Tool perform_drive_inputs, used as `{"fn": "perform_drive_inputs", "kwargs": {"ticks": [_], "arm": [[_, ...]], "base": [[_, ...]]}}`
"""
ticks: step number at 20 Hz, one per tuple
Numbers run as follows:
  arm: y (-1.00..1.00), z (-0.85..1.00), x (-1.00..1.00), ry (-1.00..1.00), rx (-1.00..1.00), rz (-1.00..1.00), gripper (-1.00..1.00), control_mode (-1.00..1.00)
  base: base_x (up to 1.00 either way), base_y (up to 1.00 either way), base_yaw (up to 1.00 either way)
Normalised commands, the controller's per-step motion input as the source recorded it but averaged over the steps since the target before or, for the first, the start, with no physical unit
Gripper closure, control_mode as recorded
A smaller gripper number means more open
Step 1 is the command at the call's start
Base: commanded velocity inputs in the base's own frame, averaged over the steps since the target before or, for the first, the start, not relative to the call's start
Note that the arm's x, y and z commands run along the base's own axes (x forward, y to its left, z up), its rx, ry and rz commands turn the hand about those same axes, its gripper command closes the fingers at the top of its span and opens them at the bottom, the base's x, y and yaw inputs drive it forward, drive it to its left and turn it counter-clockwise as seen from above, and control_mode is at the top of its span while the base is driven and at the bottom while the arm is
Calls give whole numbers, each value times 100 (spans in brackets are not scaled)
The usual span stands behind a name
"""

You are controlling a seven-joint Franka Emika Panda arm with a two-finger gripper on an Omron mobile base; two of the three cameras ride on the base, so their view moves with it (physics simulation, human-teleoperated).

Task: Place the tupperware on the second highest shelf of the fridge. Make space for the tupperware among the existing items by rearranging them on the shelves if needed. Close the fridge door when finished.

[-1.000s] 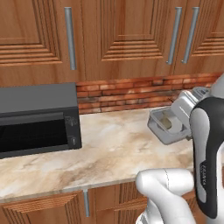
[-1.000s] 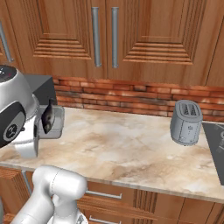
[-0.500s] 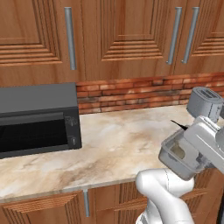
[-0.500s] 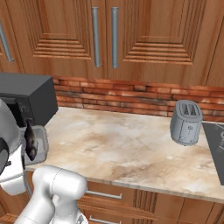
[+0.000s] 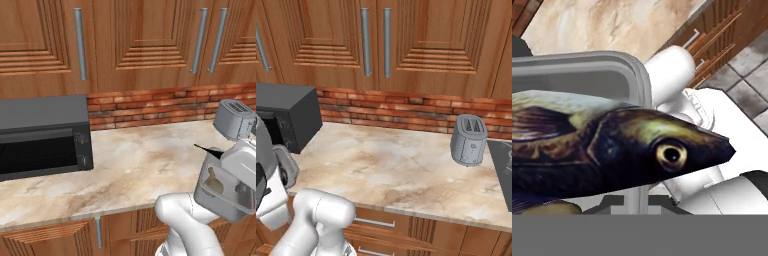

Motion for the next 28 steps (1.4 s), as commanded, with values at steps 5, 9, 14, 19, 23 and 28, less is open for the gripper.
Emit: {"fn": "perform_drive_inputs", "kwargs": {"ticks": [5,9,14,19,23,28], "arm": [[0,52,63,6,0,2,100,-100],[0,2,59,0,0,0,100,-100],[1,-16,27,-2,0,0,100,-100],[6,-36,23,-1,0,0,100,-100],[0,-28,15,0,0,0,100,-100],[0,-8,6,0,0,0,100,-100]], "base": [[0,0,0],[0,0,0],[0,0,0],[0,0,0],[0,0,0],[0,0,0]]}}
